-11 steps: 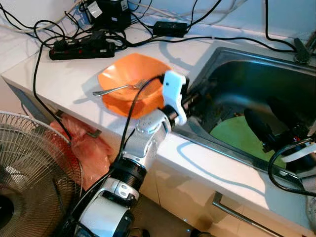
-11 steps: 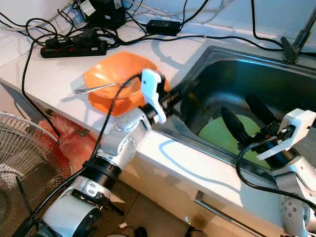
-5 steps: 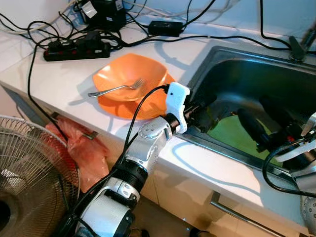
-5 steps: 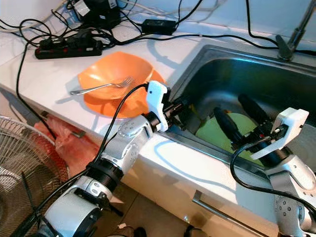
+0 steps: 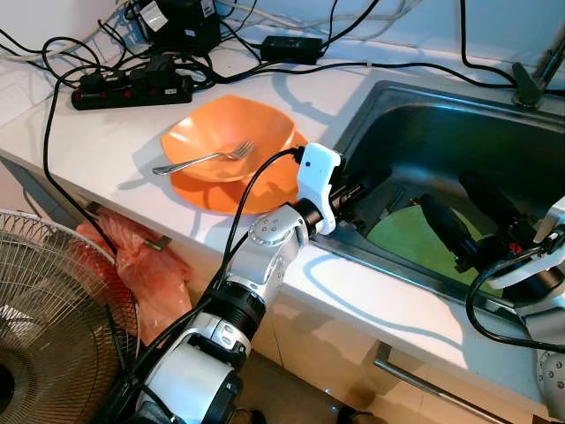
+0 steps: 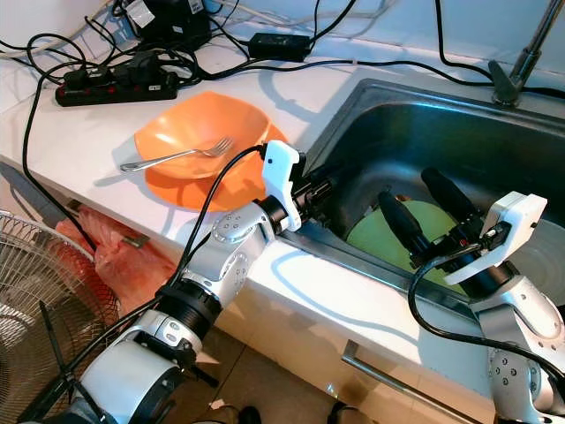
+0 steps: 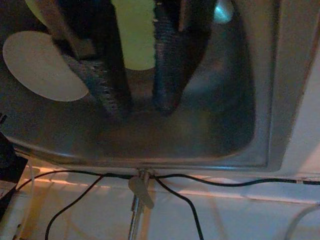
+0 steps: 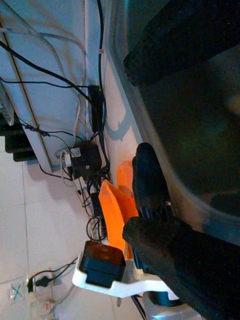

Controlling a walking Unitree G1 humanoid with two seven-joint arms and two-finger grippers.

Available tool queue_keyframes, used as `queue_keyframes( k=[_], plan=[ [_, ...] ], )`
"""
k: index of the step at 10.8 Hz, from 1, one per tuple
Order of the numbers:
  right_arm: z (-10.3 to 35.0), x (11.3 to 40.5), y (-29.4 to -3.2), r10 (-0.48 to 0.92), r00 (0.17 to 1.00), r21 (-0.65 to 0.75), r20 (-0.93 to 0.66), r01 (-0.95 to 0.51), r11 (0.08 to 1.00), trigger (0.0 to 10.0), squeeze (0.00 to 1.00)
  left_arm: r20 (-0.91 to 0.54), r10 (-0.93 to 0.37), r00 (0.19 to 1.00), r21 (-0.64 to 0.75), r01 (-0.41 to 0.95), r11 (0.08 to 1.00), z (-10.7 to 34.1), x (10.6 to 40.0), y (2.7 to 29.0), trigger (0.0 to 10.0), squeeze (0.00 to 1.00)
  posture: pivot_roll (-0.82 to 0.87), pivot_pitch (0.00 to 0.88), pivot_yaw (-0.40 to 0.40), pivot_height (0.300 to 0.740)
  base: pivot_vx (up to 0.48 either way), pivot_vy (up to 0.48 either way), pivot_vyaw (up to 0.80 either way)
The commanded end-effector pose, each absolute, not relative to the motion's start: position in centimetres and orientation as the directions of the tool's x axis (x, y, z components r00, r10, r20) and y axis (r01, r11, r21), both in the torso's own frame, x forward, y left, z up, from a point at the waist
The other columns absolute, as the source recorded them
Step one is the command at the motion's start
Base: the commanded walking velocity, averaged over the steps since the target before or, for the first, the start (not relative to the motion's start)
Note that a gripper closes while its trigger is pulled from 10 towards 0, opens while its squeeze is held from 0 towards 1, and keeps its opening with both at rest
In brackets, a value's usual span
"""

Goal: Kitchen organization

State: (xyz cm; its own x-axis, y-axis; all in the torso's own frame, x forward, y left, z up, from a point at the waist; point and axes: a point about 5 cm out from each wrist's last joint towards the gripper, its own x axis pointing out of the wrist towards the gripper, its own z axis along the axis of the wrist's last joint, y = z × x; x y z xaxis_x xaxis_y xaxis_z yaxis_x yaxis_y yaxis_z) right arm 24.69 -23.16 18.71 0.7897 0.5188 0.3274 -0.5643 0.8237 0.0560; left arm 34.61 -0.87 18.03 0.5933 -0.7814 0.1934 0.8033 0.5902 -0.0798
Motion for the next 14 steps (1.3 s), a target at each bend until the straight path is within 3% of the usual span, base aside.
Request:
queue_keyframes(
  k=[1,2,5,6,7,9,11,14],
  plan=[
    [18.0,25.0,-22.6,0.530,0.788,0.086,0.313,-0.579,0.811,10.0,0.00,0.302,-0.832,0.465,-0.089,0.883,0.461,21.3,32.3,-6.9,10.0,1.00,-0.08,0.134,0.116,0.740,0.000,0.000,0.00],
    [18.0,25.1,-22.4,0.535,0.784,0.087,0.314,-0.585,0.806,10.0,0.00,0.315,-0.830,0.460,-0.030,0.879,0.475,21.8,32.3,-6.9,10.0,0.00,-0.07,0.128,0.115,0.740,0.000,0.000,0.00],
    [17.9,25.3,-22.2,0.542,0.778,0.090,0.317,-0.593,0.800,10.0,0.00,0.437,-0.765,0.473,0.153,0.798,0.582,25.4,32.3,-5.2,10.0,0.00,-0.06,0.121,0.114,0.740,0.000,0.000,0.00],
    [17.9,25.4,-22.2,0.544,0.776,0.090,0.319,-0.596,0.798,10.0,0.00,0.510,-0.688,0.516,0.207,0.703,0.681,27.2,32.8,-3.0,10.0,0.00,-0.05,0.123,0.112,0.740,0.000,0.000,0.00],
    [17.9,25.5,-22.2,0.544,0.776,0.091,0.320,-0.597,0.797,10.0,0.00,0.532,-0.661,0.529,0.224,0.665,0.713,27.8,33.0,-1.8,10.0,0.00,-0.04,0.124,0.110,0.740,0.000,0.000,0.00],
    [17.7,25.7,-22.0,0.547,0.772,0.101,0.323,-0.603,0.791,10.0,0.00,0.583,-0.526,0.620,0.245,0.483,0.841,28.4,33.1,3.9,10.0,0.00,-0.01,0.127,0.105,0.740,0.000,0.000,0.00],
    [17.5,26.0,-21.7,0.554,0.767,0.111,0.323,-0.612,0.783,10.0,0.00,0.521,-0.447,0.727,0.215,0.395,0.893,26.2,32.9,8.4,10.0,0.00,0.02,0.129,0.097,0.740,0.000,0.000,0.00],
    [17.3,26.4,-21.4,0.570,0.756,0.118,0.321,-0.629,0.768,10.0,0.00,0.500,-0.349,0.793,0.153,0.315,0.937,26.1,31.6,13.3,10.0,0.00,0.06,0.133,0.083,0.740,0.000,0.000,0.00]
  ],
)
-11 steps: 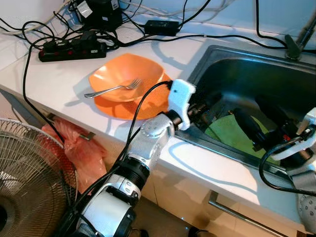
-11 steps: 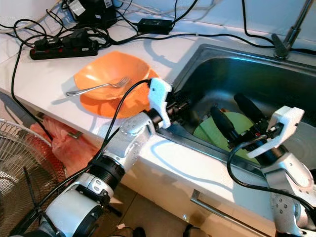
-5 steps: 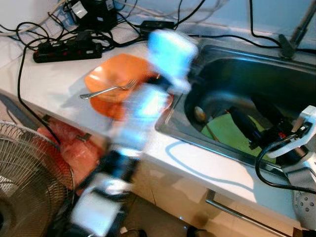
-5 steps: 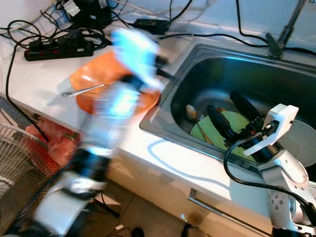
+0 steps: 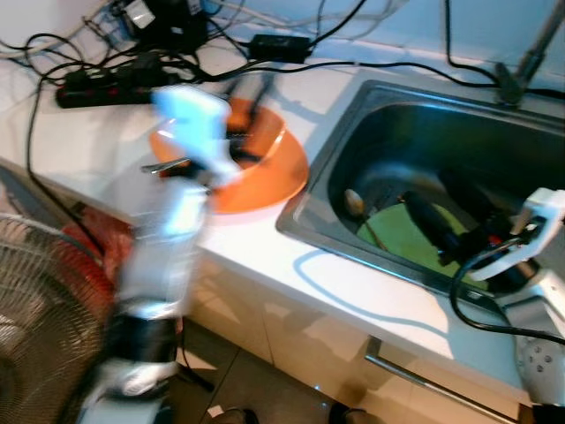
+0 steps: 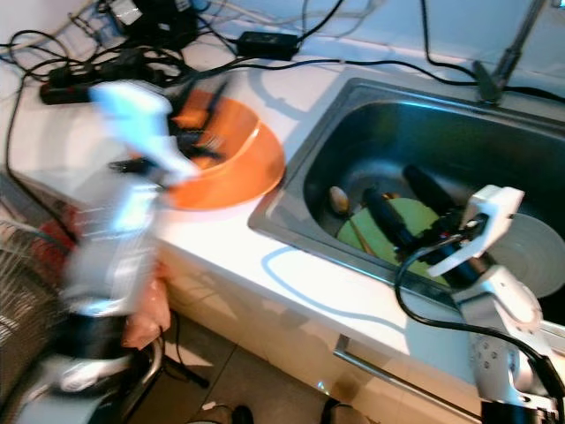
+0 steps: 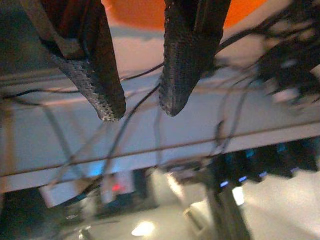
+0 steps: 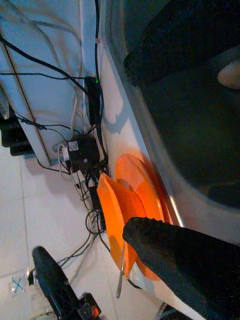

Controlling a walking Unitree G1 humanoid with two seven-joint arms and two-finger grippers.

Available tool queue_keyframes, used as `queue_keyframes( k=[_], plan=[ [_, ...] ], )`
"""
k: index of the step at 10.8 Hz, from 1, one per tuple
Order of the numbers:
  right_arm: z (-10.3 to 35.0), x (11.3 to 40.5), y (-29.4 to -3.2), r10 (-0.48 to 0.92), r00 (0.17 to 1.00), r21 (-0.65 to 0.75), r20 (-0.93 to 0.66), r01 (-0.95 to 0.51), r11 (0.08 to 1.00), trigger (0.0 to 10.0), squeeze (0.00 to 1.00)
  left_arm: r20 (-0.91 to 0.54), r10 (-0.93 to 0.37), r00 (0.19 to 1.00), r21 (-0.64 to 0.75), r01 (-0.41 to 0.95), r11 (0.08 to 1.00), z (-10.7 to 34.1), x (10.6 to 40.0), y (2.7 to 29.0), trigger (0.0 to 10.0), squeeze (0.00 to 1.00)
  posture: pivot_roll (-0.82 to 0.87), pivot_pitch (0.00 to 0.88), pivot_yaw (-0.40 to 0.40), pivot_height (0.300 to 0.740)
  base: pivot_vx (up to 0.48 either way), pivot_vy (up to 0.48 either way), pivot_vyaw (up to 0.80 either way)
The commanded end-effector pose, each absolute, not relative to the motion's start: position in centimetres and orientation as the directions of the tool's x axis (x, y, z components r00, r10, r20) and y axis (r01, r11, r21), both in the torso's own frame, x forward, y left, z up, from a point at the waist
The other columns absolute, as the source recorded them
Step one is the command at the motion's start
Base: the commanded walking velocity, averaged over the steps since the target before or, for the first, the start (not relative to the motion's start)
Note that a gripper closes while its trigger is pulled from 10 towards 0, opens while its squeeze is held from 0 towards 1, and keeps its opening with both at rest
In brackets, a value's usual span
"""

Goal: Kitchen organization

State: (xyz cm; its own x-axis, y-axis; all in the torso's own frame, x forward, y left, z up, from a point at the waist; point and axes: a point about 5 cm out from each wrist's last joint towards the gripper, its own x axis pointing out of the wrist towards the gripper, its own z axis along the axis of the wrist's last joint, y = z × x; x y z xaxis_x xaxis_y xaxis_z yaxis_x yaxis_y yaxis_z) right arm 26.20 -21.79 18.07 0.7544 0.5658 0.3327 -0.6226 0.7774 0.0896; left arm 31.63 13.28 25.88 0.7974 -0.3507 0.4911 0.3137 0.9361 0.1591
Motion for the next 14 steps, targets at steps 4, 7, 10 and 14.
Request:
queue_keyframes(
  k=[4,7,10,14],
  plan=[
    [17.2,26.8,-21.2,0.588,0.746,0.119,0.314,-0.645,0.755,10.0,0.00,0.414,-0.277,0.867,0.141,0.240,0.961,25.5,30.1,15.9,10.0,1.00,0.08,0.137,0.068,0.740,0.000,0.000,0.00],
    [17.2,27.0,-21.1,0.592,0.742,0.118,0.314,-0.650,0.751,10.0,0.00,0.367,-0.193,0.910,0.099,0.168,0.981,24.2,29.8,18.5,10.0,1.00,0.08,0.135,0.063,0.740,0.000,0.000,0.00],
    [17.2,27.0,-21.1,0.597,0.739,0.117,0.312,-0.653,0.748,10.0,0.00,0.349,-0.136,0.927,0.037,0.131,0.991,23.6,29.2,20.2,10.0,1.00,0.09,0.136,0.061,0.740,0.000,0.000,0.00],
    [17.3,27.3,-21.1,0.605,0.734,0.116,0.309,-0.661,0.742,10.0,0.00,0.288,-0.130,0.949,-0.051,0.151,0.987,20.8,28.5,19.7,10.0,0.00,0.09,0.135,0.055,0.740,0.000,0.000,0.00]
  ],
)
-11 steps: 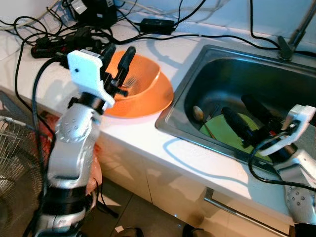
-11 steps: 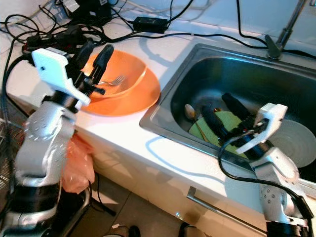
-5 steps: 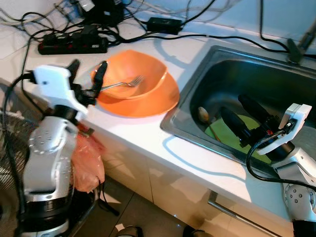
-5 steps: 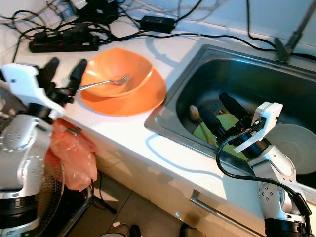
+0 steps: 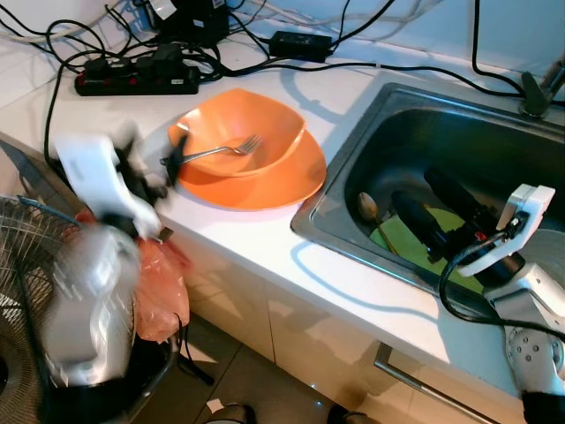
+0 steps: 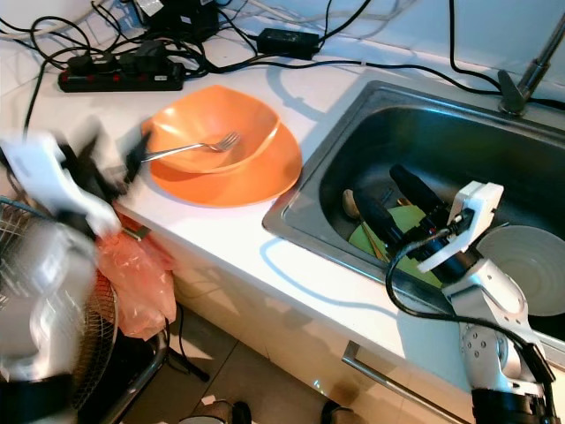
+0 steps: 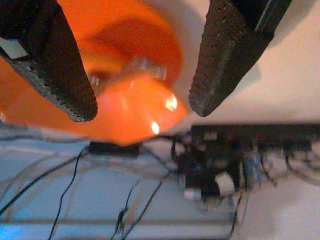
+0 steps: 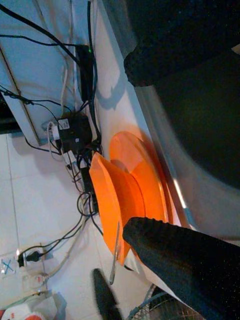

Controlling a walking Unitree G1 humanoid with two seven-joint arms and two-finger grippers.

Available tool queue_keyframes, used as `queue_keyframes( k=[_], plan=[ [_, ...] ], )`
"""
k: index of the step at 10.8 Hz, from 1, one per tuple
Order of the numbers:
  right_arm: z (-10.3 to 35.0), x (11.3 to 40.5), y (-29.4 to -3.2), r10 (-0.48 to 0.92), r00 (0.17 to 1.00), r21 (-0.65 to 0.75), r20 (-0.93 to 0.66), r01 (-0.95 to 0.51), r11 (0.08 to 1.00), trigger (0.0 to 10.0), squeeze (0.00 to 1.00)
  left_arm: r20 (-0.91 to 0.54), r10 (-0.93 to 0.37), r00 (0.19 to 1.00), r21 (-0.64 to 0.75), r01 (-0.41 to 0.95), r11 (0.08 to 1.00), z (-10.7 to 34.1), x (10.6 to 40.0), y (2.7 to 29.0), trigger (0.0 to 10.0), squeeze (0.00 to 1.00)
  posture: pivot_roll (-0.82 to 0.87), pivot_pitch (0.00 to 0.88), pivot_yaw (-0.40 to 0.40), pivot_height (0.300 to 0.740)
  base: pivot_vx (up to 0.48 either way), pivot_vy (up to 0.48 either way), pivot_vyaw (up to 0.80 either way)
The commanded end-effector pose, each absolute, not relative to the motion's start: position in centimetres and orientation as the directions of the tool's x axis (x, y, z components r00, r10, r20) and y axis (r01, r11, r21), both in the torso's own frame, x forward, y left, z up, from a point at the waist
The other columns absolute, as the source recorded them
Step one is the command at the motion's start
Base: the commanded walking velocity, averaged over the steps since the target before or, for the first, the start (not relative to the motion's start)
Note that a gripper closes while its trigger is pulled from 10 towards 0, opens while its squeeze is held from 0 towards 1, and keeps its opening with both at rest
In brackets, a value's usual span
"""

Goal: Kitchen organization

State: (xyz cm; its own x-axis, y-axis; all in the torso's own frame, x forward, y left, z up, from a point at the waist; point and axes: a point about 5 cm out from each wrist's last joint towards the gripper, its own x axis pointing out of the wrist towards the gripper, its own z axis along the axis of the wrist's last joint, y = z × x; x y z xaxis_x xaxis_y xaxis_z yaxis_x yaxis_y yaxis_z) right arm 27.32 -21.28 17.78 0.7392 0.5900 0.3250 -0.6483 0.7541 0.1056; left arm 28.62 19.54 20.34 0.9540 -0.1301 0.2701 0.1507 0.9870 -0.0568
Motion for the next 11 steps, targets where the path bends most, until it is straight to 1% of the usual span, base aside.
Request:
queue_keyframes(
  k=[1,3,5,8,11],
  plan=[
    [17.3,27.3,-21.1,0.606,0.732,0.114,0.309,-0.662,0.741,10.0,0.00,0.279,-0.137,0.951,-0.057,0.158,0.986,20.5,28.5,19.6,10.0,0.00,0.09,0.135,0.055,0.740,0.000,0.000,0.00],
    [17.3,27.2,-21.3,0.606,0.733,0.111,0.308,-0.660,0.743,10.0,0.00,0.254,-0.134,0.958,-0.076,0.158,0.985,19.6,28.5,19.5,10.0,0.00,0.08,0.128,0.050,0.740,0.000,0.000,0.00],
    [17.3,27.3,-21.3,0.606,0.734,0.110,0.307,-0.660,0.743,10.0,0.00,0.260,-0.129,0.957,-0.077,0.154,0.985,19.7,28.6,19.4,10.0,0.00,0.08,0.123,0.046,0.740,0.000,0.000,0.00],
    [17.3,27.4,-21.4,0.605,0.735,0.108,0.304,-0.658,0.745,10.0,0.00,0.268,-0.114,0.957,-0.095,0.144,0.985,19.7,29.5,19.3,10.0,0.00,0.08,0.127,0.042,0.740,0.000,0.000,0.00],
    [17.4,27.3,-21.5,0.600,0.740,0.108,0.305,-0.652,0.750,10.0,0.00,0.283,-0.125,0.951,-0.105,0.161,0.981,19.8,30.2,18.8,10.0,0.00,0.06,0.129,0.043,0.740,0.000,0.000,0.00]
  ],
)
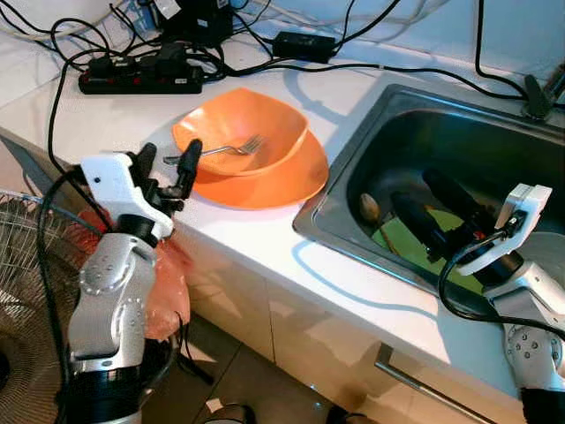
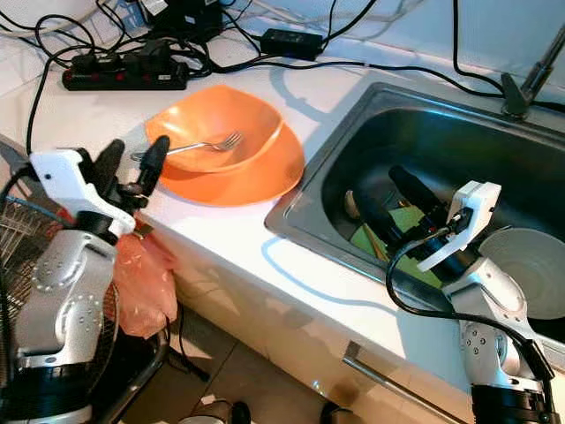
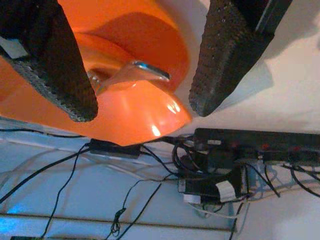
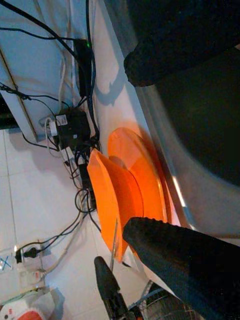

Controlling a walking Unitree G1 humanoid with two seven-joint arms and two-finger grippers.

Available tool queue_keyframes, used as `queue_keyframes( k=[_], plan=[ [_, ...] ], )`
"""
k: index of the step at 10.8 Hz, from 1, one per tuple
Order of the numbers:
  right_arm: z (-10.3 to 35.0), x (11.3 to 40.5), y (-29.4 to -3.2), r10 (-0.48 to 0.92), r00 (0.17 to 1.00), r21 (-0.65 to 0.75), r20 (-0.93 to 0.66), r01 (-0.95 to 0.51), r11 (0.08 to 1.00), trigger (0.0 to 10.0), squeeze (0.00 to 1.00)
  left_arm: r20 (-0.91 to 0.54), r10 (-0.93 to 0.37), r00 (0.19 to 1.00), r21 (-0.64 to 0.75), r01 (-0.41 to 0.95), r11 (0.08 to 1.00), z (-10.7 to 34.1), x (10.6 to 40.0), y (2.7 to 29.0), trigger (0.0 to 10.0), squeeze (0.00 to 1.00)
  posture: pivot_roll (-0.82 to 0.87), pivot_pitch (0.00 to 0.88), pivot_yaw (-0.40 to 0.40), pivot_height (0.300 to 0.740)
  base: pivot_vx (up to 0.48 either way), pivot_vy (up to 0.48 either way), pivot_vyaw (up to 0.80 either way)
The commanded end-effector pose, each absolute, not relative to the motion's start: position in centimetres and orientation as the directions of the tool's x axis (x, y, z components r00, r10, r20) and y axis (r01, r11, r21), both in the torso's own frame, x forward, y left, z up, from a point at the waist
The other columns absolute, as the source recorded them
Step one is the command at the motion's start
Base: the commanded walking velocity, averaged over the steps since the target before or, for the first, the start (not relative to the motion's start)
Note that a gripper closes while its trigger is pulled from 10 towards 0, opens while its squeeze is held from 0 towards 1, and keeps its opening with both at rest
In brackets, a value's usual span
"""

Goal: Kitchen organization

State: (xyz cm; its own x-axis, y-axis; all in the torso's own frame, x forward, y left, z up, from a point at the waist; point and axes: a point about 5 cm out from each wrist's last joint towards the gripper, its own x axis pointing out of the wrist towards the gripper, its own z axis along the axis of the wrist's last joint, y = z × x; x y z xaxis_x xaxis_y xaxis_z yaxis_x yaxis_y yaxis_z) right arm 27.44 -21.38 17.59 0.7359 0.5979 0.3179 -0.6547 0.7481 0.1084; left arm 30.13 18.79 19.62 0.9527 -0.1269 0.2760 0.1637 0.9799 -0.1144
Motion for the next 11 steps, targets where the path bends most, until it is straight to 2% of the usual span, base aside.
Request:
queue_keyframes(
  k=[1,2,3,4,5,7,9,11],
  plan=[
    [17.34,27.26,-21.54,0.598,0.741,0.108,0.305,-0.651,0.752,10.0,0.00,0.285,-0.129,0.950,-0.105,0.164,0.981,19.77,30.34,18.77,10.0,0.00,0.06,0.130,0.043,0.740,0.000,0.000,0.00],
    [17.34,27.29,-21.59,0.597,0.742,0.108,0.305,-0.649,0.753,10.0,0.00,0.285,-0.132,0.949,-0.107,0.169,0.980,19.74,30.54,18.75,8.9,0.00,0.06,0.129,0.044,0.740,0.000,0.000,0.00],
    [17.35,27.29,-21.61,0.596,0.743,0.107,0.306,-0.648,0.754,10.0,0.00,0.286,-0.135,0.949,-0.109,0.172,0.979,19.68,30.70,18.71,8.9,0.00,0.06,0.128,0.044,0.740,0.000,0.000,0.00],
    [17.35,27.27,-21.63,0.595,0.743,0.107,0.306,-0.648,0.754,10.0,0.00,0.284,-0.140,0.948,-0.109,0.177,0.978,19.60,30.80,18.58,8.4,0.00,0.06,0.128,0.044,0.740,0.000,0.000,0.00],
    [17.36,27.26,-21.67,0.593,0.744,0.106,0.307,-0.646,0.756,10.0,0.00,0.283,-0.143,0.948,-0.110,0.180,0.977,19.54,30.88,18.56,2.5,0.00,0.05,0.125,0.045,0.740,0.000,0.000,0.00],
    [17.36,27.24,-21.69,0.593,0.745,0.104,0.306,-0.645,0.757,10.0,0.00,0.283,-0.148,0.948,-0.114,0.186,0.976,19.48,31.01,18.39,2.4,0.00,0.05,0.125,0.045,0.740,0.000,0.000,0.00],
    [17.35,27.21,-21.71,0.593,0.745,0.104,0.306,-0.645,0.757,10.0,0.00,0.283,-0.148,0.947,-0.118,0.188,0.975,19.37,31.06,18.26,0.7,0.00,0.05,0.126,0.044,0.740,0.000,0.000,0.00],
    [17.35,27.19,-21.72,0.593,0.746,0.103,0.303,-0.645,0.758,10.0,0.00,0.283,-0.149,0.947,-0.119,0.189,0.975,19.31,31.08,18.16,0.0,0.00,0.05,0.127,0.044,0.740,0.000,0.000,0.00]
  ],
)
